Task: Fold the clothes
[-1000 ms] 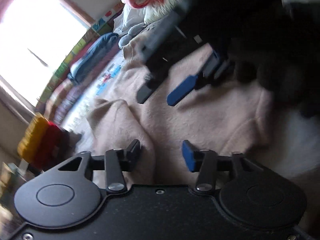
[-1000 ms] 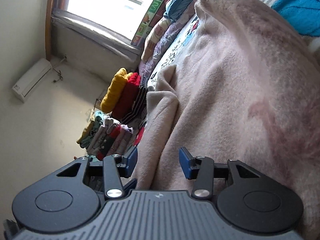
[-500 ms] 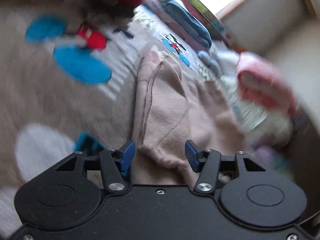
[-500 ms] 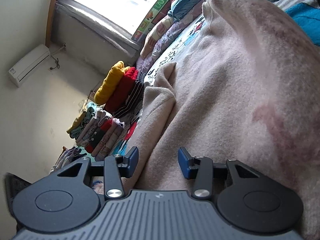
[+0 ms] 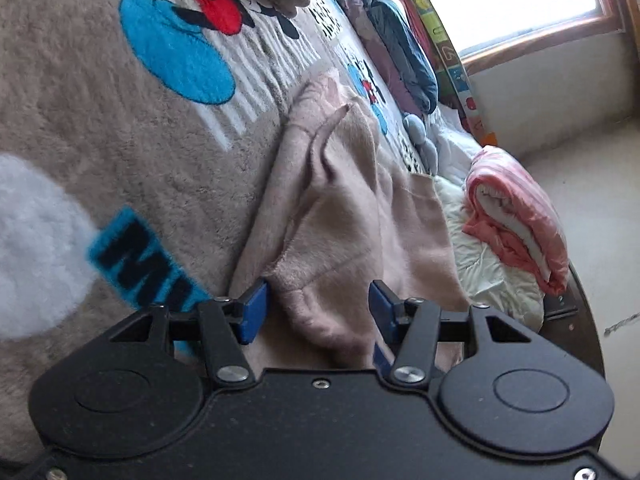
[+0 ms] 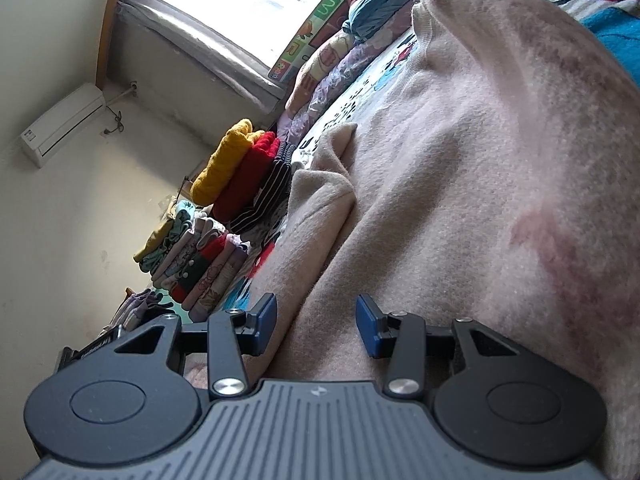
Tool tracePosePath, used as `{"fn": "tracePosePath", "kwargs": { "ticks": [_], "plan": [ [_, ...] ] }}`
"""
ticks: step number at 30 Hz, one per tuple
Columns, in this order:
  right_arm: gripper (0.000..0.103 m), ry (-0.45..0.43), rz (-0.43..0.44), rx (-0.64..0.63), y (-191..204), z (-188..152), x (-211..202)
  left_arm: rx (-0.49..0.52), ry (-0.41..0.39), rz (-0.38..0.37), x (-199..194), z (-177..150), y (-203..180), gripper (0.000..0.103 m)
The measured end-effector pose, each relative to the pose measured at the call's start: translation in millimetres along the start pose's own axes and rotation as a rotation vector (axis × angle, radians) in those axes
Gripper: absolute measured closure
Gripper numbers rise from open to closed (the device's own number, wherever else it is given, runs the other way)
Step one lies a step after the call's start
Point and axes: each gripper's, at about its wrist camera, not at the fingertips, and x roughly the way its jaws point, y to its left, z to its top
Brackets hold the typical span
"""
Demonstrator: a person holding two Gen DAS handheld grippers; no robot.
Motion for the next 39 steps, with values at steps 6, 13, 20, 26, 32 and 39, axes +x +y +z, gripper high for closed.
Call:
{"fn": "tracePosePath", "kwargs": {
  "ticks": [6,13,20,26,32,39],
  "plan": [
    [0.059,0.002,0.003,-0.007,-0.1,0.3,1.0,-0.056,-0.046,-0.072,14.8,9.9,7.3,0.055],
    [0.059,0.002,0.007,-0.009,-1.3,0.0,0.8,-0.050,-0.015,-0.167,12.2,8.7,16.4,0.055],
    [0.059,0.004,0.008,-0.014,-1.4,-0.1,2.1,0.033,0.005,-0.151,27.2,10.4,3.7,0.067],
    [0.059,0.005,0.007,-0.015,-1.1,0.3,3.1,0.212,-0.020,-0.020,27.1,23.6,-20.9,0.092],
    [0.059,0.007,0.008,-0.016,-1.4,1.2,3.1,0.493,-0.120,0.154,-7.5,20.3,-46.6,0.093],
    [0.059,0.007,0.005,-0.018,-0.5,0.8,4.2,0.758,-0.233,0.346,-30.9,13.0,-58.9,0.093]
  ]
}}
